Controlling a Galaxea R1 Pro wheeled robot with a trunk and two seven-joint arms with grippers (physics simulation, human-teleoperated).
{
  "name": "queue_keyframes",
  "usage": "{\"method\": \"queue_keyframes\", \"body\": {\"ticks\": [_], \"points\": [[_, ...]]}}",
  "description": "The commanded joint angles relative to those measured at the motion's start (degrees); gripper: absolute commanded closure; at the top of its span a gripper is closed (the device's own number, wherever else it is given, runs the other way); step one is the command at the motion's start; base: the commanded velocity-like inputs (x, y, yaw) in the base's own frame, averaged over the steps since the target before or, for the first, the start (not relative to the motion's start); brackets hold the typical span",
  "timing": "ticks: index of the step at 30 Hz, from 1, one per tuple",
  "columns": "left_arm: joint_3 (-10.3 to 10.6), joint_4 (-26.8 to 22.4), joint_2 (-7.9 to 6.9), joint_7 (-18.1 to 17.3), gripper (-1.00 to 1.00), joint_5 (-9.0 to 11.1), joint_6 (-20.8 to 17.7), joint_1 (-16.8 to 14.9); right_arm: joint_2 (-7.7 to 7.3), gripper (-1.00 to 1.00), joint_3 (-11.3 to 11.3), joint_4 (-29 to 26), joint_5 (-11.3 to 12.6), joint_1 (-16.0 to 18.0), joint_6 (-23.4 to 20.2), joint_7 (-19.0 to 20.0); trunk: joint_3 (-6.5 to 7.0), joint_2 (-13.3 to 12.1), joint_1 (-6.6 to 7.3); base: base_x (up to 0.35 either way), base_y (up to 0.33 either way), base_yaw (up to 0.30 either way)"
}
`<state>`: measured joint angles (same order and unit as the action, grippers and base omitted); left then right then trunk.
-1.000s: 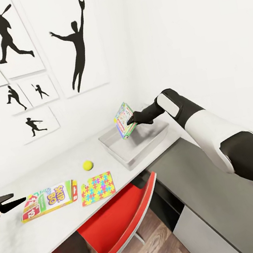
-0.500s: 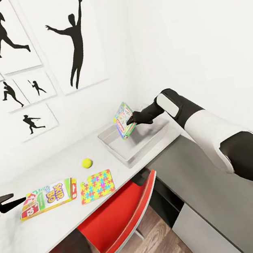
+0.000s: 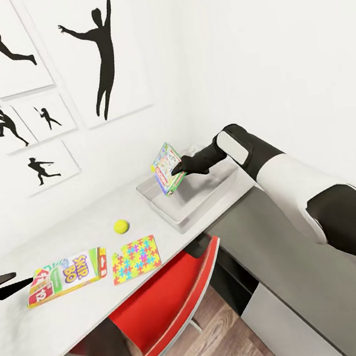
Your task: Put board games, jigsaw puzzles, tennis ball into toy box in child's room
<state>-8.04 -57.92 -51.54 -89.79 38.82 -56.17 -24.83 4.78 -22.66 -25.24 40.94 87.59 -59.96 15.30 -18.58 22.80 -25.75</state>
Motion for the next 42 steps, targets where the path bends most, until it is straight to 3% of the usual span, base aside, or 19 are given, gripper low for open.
{"method": "queue_keyframes", "body": {"ticks": [1,21,24,26,29,35,42], "points": [[0.04,-0.01,-0.04,-0.21,-1.0,0.03,-0.61,-0.04,-0.03,1.0,-0.19,0.01,-0.51,0.09,-0.04,0.61,-0.2,0.12,-0.03,0.0,0.0,0.0],[-0.12,0.15,-0.76,-0.21,-1.0,0.14,-0.64,-0.04,-0.21,1.0,-0.28,0.1,-0.51,0.13,-0.04,0.7,-2.1,0.12,-0.03,0.0,0.0,0.0],[-2.85,-0.51,-1.53,-0.21,-1.0,1.99,-1.12,-0.04,-0.18,1.0,-0.28,0.1,-0.53,0.13,-0.04,0.7,-2.39,0.12,-0.03,0.0,0.0,0.0],[-7.03,-0.98,-2.8,-0.21,-1.0,4.78,-2.61,-0.06,-0.09,1.0,-0.28,0.02,-0.57,0.13,-0.04,0.7,-2.58,0.12,-0.03,0.0,0.0,0.0],[-10.07,-1.3,-4.05,-0.21,-1.0,6.96,-3.56,-0.38,-0.05,1.0,-0.26,-0.05,-0.59,0.19,-0.04,0.7,-2.86,0.12,-0.03,0.0,0.0,0.0],[-11.49,-1.33,-5.1,-0.21,-1.0,7.98,-3.83,-0.87,-0.05,1.0,-0.28,-0.03,-0.68,0.21,-0.04,0.7,-3.43,0.12,-0.03,0.0,0.0,0.0],[-12.43,-1.31,-4.69,-0.21,-1.0,8.02,-3.83,-0.91,-0.14,1.0,-0.28,0.01,-0.94,0.21,-0.04,0.71,-4.1,0.12,-0.03,0.0,0.0,0.0]]}}
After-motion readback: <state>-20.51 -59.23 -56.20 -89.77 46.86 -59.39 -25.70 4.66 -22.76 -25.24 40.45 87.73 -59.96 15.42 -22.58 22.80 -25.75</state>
